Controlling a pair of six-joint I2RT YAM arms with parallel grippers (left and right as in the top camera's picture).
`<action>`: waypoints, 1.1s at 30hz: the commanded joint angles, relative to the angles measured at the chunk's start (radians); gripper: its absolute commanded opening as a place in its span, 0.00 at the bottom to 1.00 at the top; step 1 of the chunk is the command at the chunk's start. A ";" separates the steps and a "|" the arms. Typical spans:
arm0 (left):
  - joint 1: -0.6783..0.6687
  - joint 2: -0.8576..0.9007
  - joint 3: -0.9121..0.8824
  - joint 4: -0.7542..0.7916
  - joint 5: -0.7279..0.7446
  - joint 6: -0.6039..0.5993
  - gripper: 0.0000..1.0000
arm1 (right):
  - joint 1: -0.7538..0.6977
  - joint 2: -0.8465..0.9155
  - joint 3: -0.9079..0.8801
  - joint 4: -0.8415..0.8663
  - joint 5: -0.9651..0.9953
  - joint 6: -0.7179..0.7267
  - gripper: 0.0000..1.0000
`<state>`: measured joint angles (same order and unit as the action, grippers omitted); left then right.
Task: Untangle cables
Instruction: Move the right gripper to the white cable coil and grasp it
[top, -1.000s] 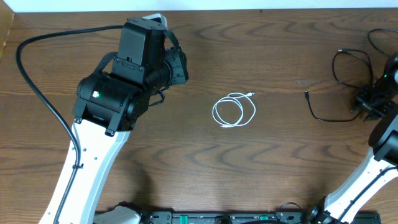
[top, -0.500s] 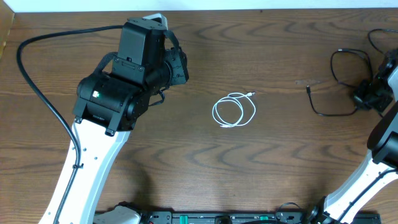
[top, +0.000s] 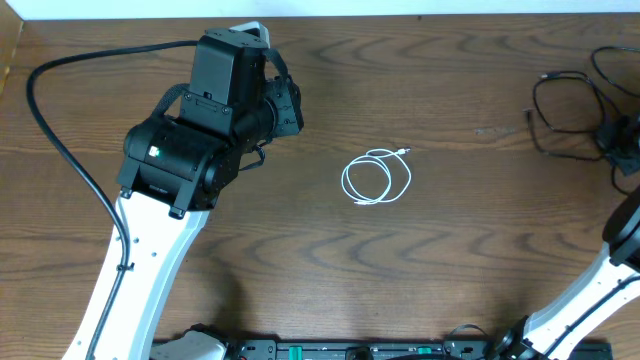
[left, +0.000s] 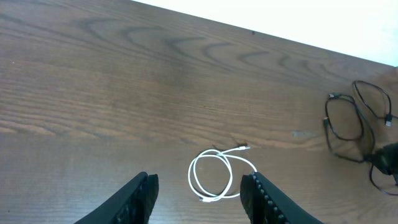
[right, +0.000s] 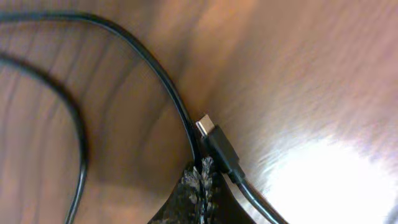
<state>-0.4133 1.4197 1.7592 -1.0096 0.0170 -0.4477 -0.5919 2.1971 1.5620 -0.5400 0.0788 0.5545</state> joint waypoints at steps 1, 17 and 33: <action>0.002 0.012 -0.004 0.001 -0.002 0.002 0.49 | -0.037 0.021 -0.005 0.005 -0.006 0.073 0.01; 0.002 0.031 -0.004 0.034 -0.002 0.041 0.39 | -0.041 -0.334 0.063 -0.100 -0.326 -0.187 0.71; 0.085 0.063 -0.004 0.026 -0.002 0.141 0.52 | 0.486 -0.356 0.060 -0.440 -0.660 -0.730 0.73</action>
<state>-0.3790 1.4815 1.7592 -0.9802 0.0219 -0.3420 -0.2165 1.8107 1.6283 -0.9463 -0.5327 0.0238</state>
